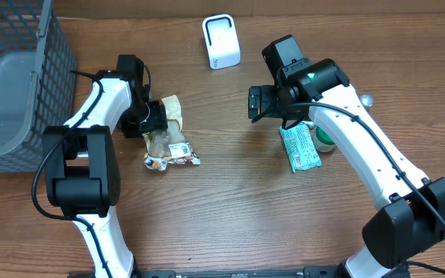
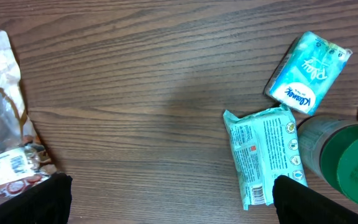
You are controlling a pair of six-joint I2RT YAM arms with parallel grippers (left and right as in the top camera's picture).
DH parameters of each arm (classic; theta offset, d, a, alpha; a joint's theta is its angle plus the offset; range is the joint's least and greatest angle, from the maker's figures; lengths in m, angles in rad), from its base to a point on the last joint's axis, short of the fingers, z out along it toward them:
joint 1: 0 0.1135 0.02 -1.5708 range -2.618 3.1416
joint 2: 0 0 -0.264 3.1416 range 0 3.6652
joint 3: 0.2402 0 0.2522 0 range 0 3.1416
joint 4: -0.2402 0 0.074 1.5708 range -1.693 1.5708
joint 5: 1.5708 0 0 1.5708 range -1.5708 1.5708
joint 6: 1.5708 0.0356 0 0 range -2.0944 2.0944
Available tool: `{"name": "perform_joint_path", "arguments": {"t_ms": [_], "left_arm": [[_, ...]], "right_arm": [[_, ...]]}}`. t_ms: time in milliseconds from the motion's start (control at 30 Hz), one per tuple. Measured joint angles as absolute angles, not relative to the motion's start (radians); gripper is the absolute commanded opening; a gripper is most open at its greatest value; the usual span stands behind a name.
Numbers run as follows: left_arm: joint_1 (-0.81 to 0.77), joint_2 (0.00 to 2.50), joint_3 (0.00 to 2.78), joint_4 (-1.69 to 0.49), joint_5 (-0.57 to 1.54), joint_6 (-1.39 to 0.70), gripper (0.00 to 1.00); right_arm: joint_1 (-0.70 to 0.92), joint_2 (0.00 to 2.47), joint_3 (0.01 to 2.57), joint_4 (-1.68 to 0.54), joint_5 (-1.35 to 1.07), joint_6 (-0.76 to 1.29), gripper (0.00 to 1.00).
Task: Scan the item barcode
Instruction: 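Lift the Pantree bag off the table with the left gripper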
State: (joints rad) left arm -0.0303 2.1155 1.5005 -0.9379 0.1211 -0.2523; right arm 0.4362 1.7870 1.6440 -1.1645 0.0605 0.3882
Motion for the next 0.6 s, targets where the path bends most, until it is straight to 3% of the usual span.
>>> {"name": "perform_joint_path", "arguments": {"t_ms": [367,600], "left_arm": [[-0.024,2.134,1.530,-0.953,0.241,-0.225,0.25],[-0.025,2.140,1.612,-0.980,0.342,-0.182,0.18]], "right_arm": [[0.436,1.787,1.644,-1.164,0.060,0.389,1.00],[0.436,1.787,1.644,-1.164,0.061,0.388,1.00]]}}
